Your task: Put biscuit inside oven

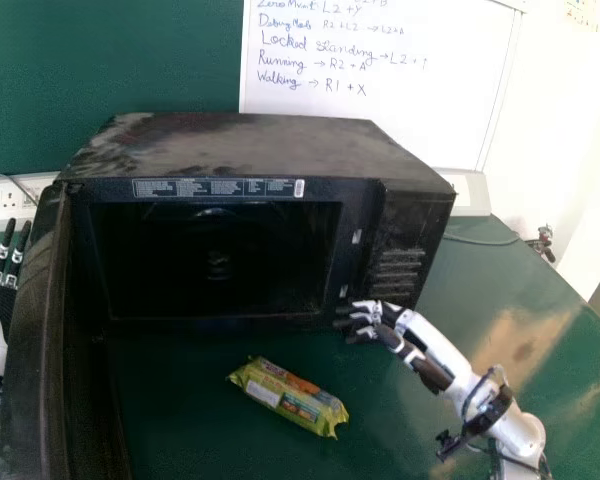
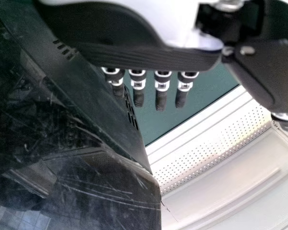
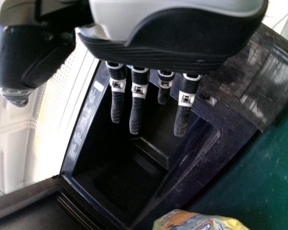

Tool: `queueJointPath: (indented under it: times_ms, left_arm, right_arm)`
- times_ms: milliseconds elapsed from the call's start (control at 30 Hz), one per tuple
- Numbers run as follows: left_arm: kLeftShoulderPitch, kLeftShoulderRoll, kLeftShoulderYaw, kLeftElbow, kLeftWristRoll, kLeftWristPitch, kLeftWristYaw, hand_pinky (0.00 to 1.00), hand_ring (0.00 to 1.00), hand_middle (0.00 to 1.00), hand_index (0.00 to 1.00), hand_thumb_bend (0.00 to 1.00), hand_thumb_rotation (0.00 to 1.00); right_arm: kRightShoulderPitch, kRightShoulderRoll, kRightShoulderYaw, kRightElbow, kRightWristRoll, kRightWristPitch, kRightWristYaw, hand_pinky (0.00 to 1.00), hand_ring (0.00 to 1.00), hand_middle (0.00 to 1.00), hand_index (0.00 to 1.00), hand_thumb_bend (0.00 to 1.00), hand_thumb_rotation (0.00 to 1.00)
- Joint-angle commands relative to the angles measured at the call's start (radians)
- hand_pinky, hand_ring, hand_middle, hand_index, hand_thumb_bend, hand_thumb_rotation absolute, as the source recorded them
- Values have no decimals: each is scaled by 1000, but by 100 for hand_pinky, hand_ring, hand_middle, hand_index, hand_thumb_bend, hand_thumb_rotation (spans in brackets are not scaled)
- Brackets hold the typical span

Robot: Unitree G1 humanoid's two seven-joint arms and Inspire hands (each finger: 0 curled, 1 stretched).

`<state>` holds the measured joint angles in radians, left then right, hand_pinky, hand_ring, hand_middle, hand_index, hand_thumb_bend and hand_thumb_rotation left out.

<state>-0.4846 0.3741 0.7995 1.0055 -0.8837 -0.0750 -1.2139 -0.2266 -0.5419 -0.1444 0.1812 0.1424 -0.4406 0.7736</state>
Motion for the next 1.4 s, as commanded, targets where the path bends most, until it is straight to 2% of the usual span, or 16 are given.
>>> queueJointPath:
  times_ms: [0, 200, 400, 600, 633, 733, 767, 900, 1133, 1367]
  left_arm:
    - [49, -46, 4, 48, 2, 14, -3, 0, 8, 40, 84, 18, 70]
    - [49, -45, 5, 48, 1, 17, -2, 0, 7, 39, 83, 17, 69]
    - [55, -49, 7, 39, -2, 18, -5, 0, 7, 39, 84, 18, 69]
    - [61, -50, 13, 36, -9, 23, -10, 0, 5, 39, 83, 23, 70]
    - [62, -53, 17, 34, -16, 25, -18, 0, 5, 38, 84, 22, 73]
    - [68, -62, 27, 28, -22, 15, -36, 0, 3, 38, 87, 20, 95]
    - [70, -64, 29, 26, -22, 14, -39, 0, 3, 38, 87, 20, 98]
    - [73, -64, 34, 28, -24, 22, -53, 0, 2, 39, 88, 19, 100]
    - [77, -65, 35, 20, -22, 27, -50, 0, 1, 39, 87, 20, 100]
    - [75, -63, 36, 22, -21, 25, -46, 0, 0, 39, 88, 21, 100]
  right_arm:
    - [24, -21, 12, -58, -31, 28, -28, 72, 75, 78, 83, 91, 29]
    - [58, -47, 32, -172, -82, 89, -64, 76, 81, 83, 88, 91, 32]
    - [68, -69, 51, -233, -154, 79, -96, 75, 83, 85, 89, 92, 36]
    - [86, -76, 58, -305, -215, 99, -139, 76, 83, 84, 89, 94, 33]
    - [89, -75, 58, -310, -222, 93, -146, 75, 82, 83, 88, 94, 34]
    - [96, -77, 59, -330, -242, 90, -161, 75, 81, 83, 89, 94, 38]
    - [98, -78, 60, -336, -248, 88, -165, 75, 81, 83, 89, 94, 38]
    - [103, -82, 67, -366, -303, 87, -192, 76, 81, 83, 89, 95, 37]
    - [109, -97, 92, -415, -435, 87, -246, 74, 81, 85, 88, 99, 43]
    - [105, -111, 119, -490, -514, 141, -238, 77, 83, 86, 90, 100, 40]
